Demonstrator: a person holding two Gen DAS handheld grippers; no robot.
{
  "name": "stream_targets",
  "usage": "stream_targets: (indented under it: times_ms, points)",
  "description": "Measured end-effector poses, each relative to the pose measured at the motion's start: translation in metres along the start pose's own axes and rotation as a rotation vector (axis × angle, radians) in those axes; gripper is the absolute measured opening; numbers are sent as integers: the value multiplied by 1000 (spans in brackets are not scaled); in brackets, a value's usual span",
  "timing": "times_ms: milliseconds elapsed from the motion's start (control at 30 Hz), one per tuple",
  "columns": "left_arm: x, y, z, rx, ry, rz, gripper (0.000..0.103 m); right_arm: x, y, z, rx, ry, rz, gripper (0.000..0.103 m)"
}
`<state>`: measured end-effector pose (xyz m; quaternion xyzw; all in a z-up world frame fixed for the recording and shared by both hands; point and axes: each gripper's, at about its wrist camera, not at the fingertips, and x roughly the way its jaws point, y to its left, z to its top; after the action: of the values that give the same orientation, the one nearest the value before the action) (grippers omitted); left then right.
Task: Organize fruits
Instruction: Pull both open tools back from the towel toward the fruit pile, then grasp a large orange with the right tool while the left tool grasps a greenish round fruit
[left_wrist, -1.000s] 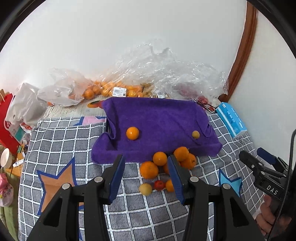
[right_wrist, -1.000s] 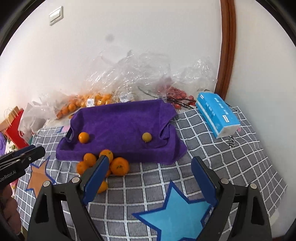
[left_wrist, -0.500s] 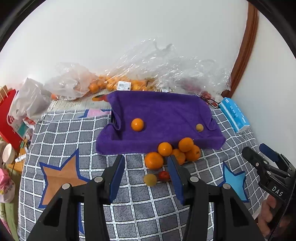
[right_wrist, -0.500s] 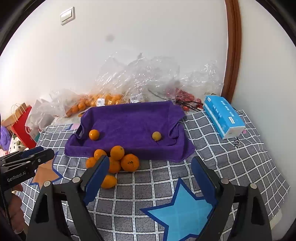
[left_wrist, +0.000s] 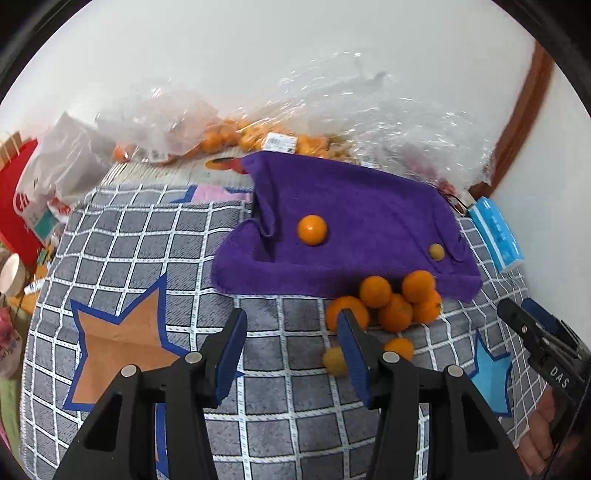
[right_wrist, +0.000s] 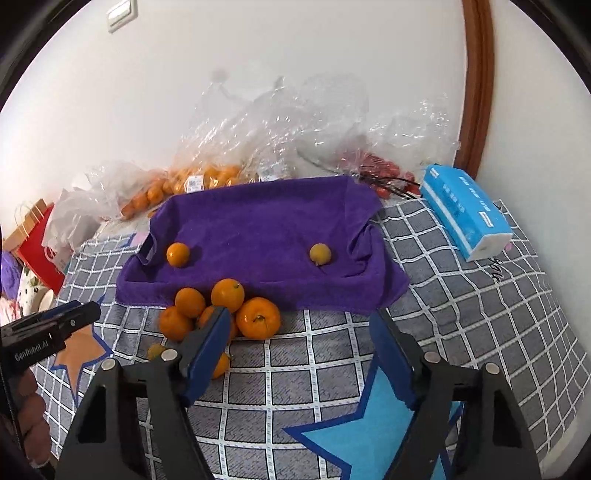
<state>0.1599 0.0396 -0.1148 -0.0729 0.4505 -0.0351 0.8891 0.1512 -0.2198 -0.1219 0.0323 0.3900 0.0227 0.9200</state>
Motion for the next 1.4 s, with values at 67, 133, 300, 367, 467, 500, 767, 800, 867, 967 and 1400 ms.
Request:
stream_targets:
  times_ms: [67, 133, 300, 367, 467, 500, 767, 800, 867, 967, 1400]
  points:
    - [6, 5, 1, -12, 10, 11, 51, 6, 4, -2, -10, 9, 9, 76]
    - [12, 11, 1, -20, 22, 12, 51, 15, 8, -4, -15, 29, 22, 73]
    - [23, 23, -2, -41, 45, 11, 52, 35, 18, -9, -41, 69, 47, 64]
    - [27, 25, -3, -43, 57, 11, 52, 41, 20, -10, -46, 72, 55, 62]
    - [34, 26, -4, -43, 70, 7, 52, 48, 23, -9, -47, 72, 78, 61]
    - [35, 26, -4, -44, 71, 4, 52, 50, 25, -7, -47, 71, 88, 59]
    - [49, 28, -3, -29, 87, 4, 52, 68, 44, 1, -73, 67, 127, 49]
    - [50, 29, -4, -30, 90, 2, 52, 70, 46, 2, -74, 71, 129, 47]
    - [53, 31, -4, -32, 95, -3, 52, 77, 50, 3, -75, 84, 134, 46]
    - [57, 33, -5, -35, 97, -9, 52, 82, 52, 3, -78, 83, 125, 46]
    - [59, 30, -6, -32, 91, -37, 52, 80, 53, 6, -97, 78, 179, 34]
